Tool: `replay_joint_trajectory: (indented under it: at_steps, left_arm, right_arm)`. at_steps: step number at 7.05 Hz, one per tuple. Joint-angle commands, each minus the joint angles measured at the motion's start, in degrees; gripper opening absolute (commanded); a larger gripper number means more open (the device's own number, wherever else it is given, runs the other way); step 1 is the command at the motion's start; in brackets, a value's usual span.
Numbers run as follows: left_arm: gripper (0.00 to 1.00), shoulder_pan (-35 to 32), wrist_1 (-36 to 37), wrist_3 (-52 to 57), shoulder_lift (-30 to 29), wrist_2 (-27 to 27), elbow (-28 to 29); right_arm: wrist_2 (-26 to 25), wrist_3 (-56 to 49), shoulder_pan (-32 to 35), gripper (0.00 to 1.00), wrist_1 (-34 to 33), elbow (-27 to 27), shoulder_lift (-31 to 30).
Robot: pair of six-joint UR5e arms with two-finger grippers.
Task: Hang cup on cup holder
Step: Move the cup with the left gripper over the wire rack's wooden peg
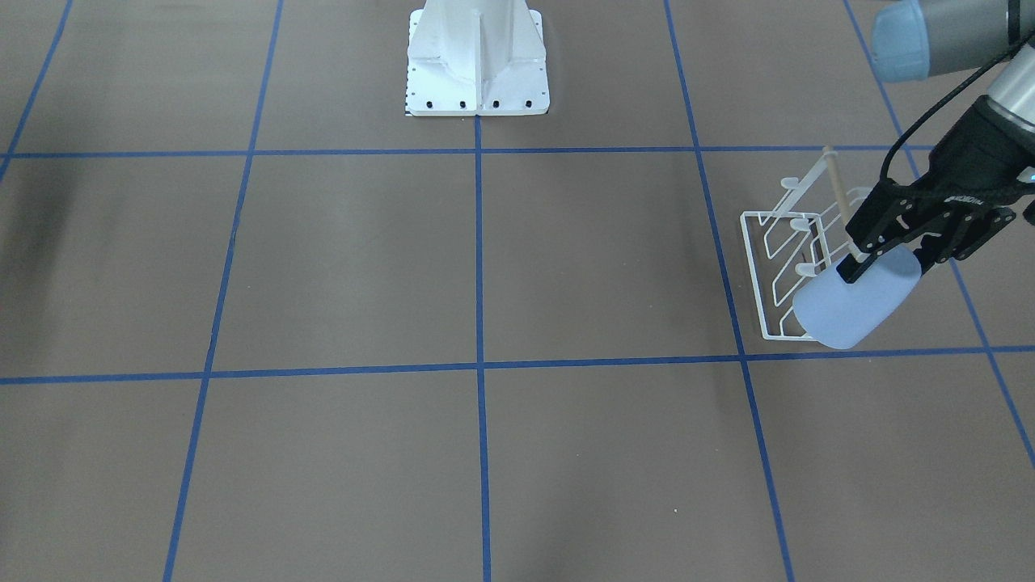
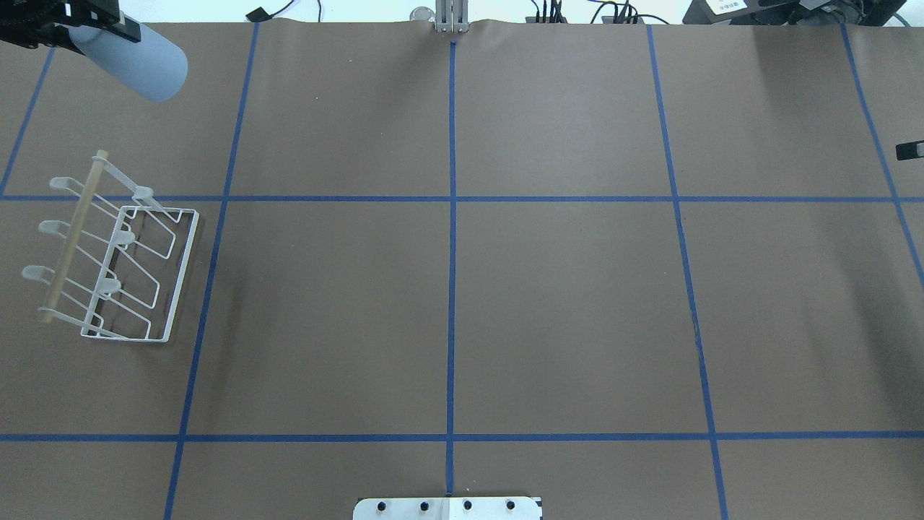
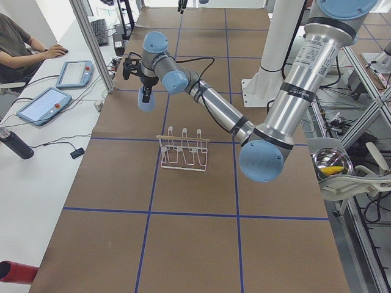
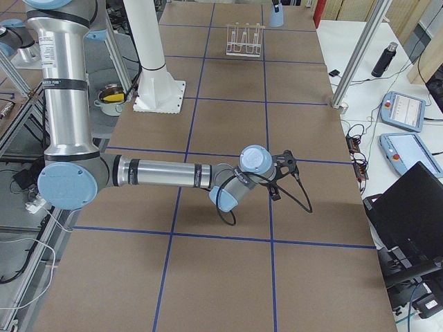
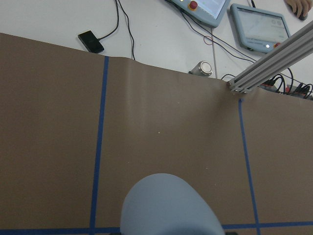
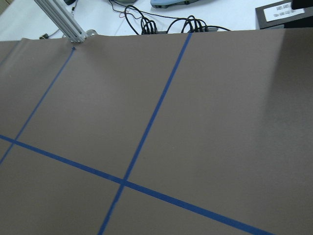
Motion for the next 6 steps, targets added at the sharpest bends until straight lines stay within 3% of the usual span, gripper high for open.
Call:
replay_joint_trajectory:
  at_steps: [1, 2, 3, 6]
  left_arm:
    - [0.00, 1.0, 10.4, 6.1, -1.0, 0.9, 0.1]
    - [0.00, 3.2, 14.6, 6.1, -1.0, 0.6, -0.2]
    - [0.00, 3.4, 18.6, 6.2, -1.0, 0.1, -2.5]
    - [0.00, 3.9, 18.9, 10.4, 1.4, 0.0, -3.1]
  right_arm:
    - [-3.9, -16.1, -1.2, 1.00, -23.1, 0.1, 6.2]
    - [-4.6, -20.0, -1.4, 1.00, -29.7, 0.7, 8.0]
    - [-4.7, -20.0, -2.1, 1.00, -30.3, 0.8, 8.5]
    - [-4.9, -20.0, -2.6, 1.00, -30.2, 1.0, 8.5]
